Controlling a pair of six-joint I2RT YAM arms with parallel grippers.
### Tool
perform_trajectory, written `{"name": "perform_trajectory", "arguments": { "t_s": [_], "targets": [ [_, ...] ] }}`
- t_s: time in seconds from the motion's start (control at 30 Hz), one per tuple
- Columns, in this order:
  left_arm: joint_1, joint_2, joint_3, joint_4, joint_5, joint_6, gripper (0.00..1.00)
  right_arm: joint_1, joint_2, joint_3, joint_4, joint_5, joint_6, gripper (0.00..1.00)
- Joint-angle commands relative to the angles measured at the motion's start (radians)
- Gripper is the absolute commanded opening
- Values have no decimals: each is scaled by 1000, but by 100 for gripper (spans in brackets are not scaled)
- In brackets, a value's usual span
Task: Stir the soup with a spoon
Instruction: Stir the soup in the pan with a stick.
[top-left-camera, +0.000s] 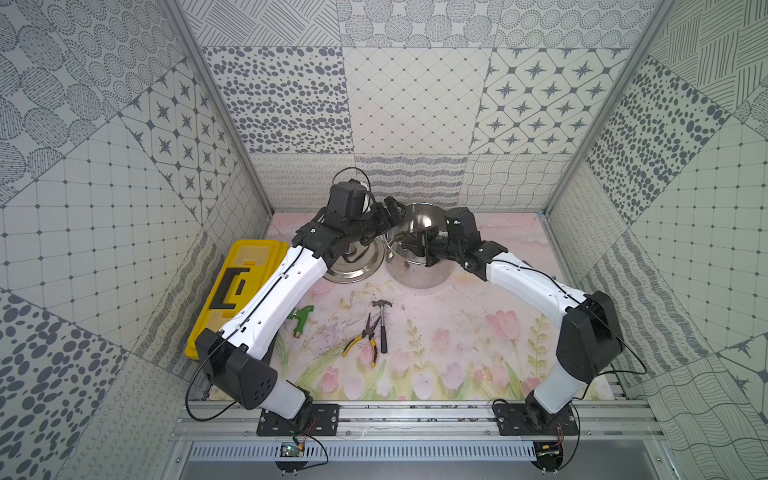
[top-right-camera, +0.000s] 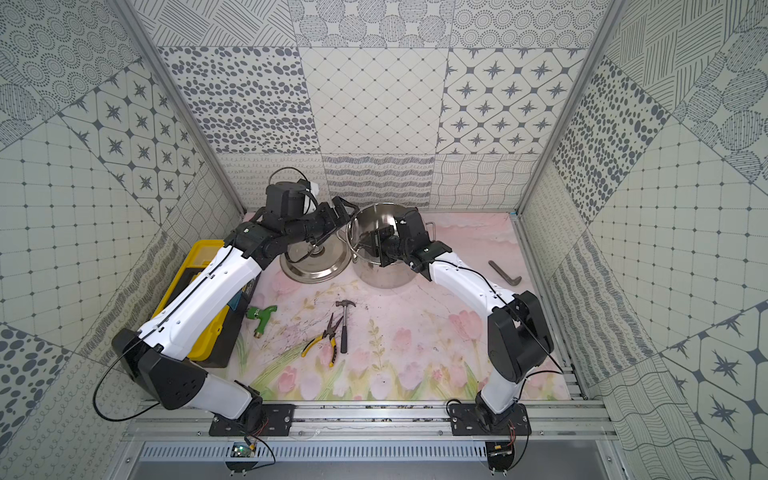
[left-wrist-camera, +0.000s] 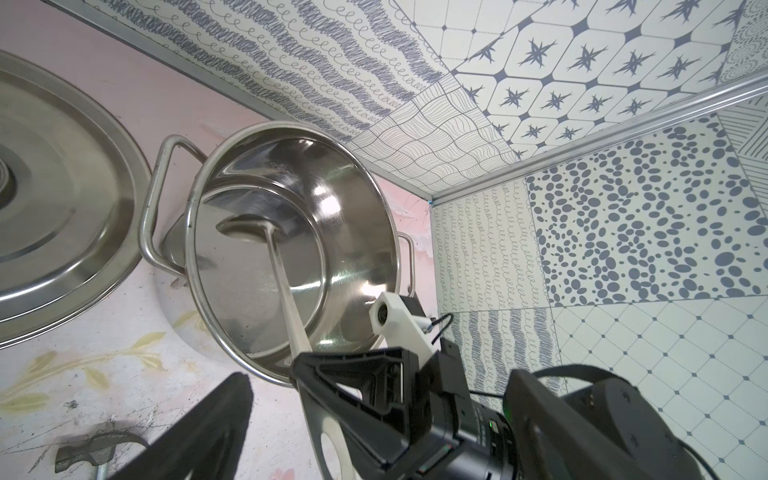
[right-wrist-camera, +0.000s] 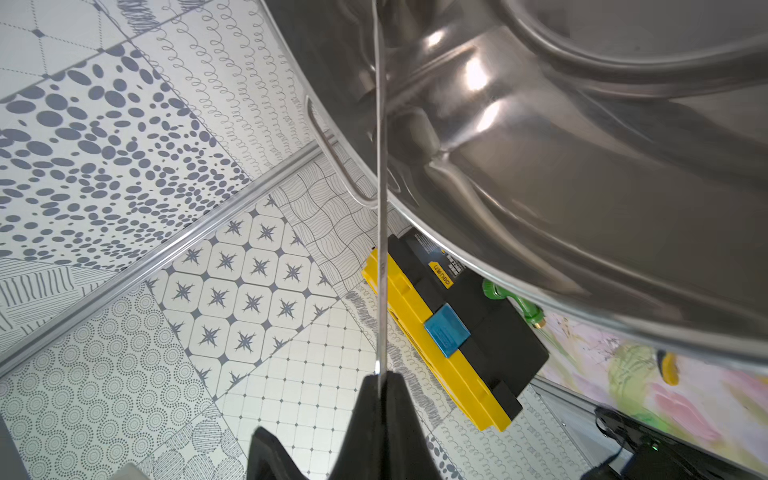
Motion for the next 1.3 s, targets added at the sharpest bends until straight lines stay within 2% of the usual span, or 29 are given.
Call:
{"name": "perform_trajectory", "arguments": {
  "t_s": [0.0,0.1,0.23,0.43,0.6,0.93,1.13,1.27],
  "targets": [
    [1,-23,-14,44,8,15,100,-13,52,95,55,9,1,0],
    [2,-34,-24,44,6,14,100,-39,90,137,41,5,-10,0],
    [2,-49,-37,45,1,14,99,-97,79,110,30,-3,-33,0],
    [3,-46,-46,44,14,11,100,-197,-15,-37,29,-23,-59,0],
    [1,-38,-46,44,18,11,100,-208,-123,-160,21,-43,-69,0],
    [1,-23,-40,82,25,3,99,-98,-280,-257,-33,-18,-32,0],
    [2,-33,-47,82,15,-2,99,21,-254,-250,36,33,57,0],
    [2,-44,-58,82,7,-6,99,51,-190,-183,56,39,58,0]
  ]
}}
